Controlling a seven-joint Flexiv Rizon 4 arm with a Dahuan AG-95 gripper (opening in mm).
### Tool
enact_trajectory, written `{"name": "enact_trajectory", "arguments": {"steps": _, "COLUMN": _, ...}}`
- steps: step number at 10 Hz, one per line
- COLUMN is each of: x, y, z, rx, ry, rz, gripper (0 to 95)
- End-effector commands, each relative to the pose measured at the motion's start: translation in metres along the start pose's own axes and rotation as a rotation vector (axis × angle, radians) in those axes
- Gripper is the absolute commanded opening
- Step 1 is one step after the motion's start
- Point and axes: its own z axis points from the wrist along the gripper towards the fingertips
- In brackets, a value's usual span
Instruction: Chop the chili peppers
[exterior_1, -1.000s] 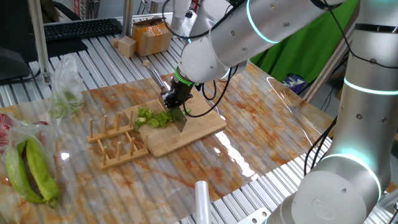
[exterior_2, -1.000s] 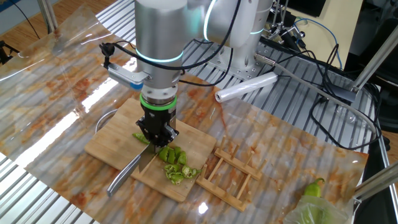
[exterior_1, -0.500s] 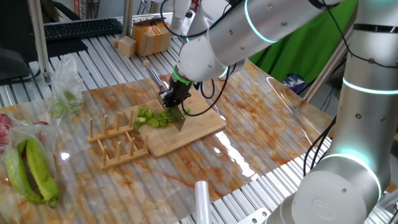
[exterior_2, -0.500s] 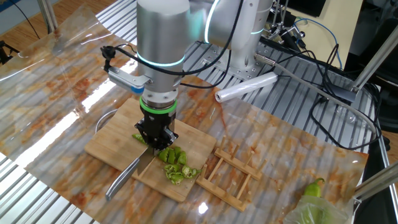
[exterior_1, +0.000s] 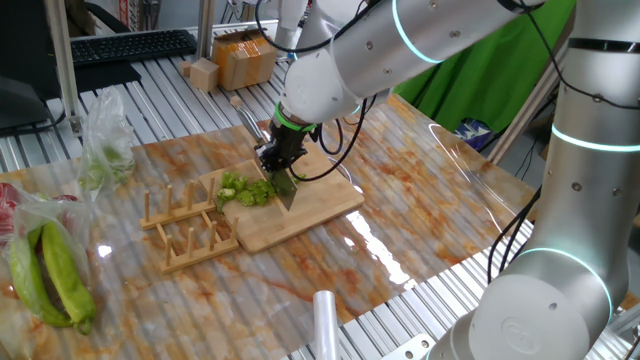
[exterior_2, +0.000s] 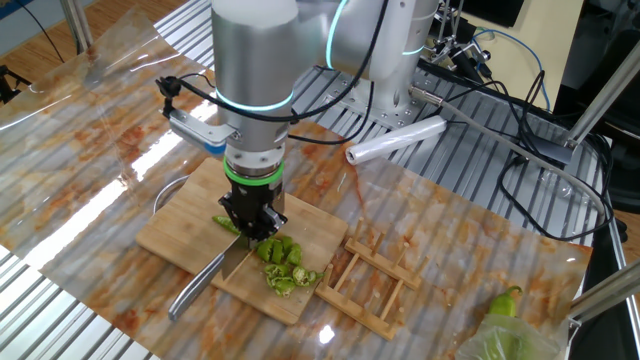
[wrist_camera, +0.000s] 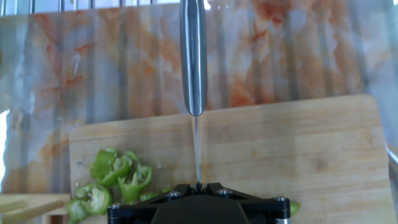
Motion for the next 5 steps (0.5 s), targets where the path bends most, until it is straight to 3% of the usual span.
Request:
{"name": "enact_trajectory", "arguments": {"steps": 1, "x": -0.001, "y": -0.001, "z": -0.004, "rx": -0.006, "ry": -0.002, "rz": -0.015, "gripper": 0.0}}
{"name": "enact_trajectory", "arguments": {"steps": 5, "x": -0.001, "y": -0.003, "z": -0.020, "rx": -0.023, "ry": 0.021, "rz": -0.007, "gripper": 0.0}}
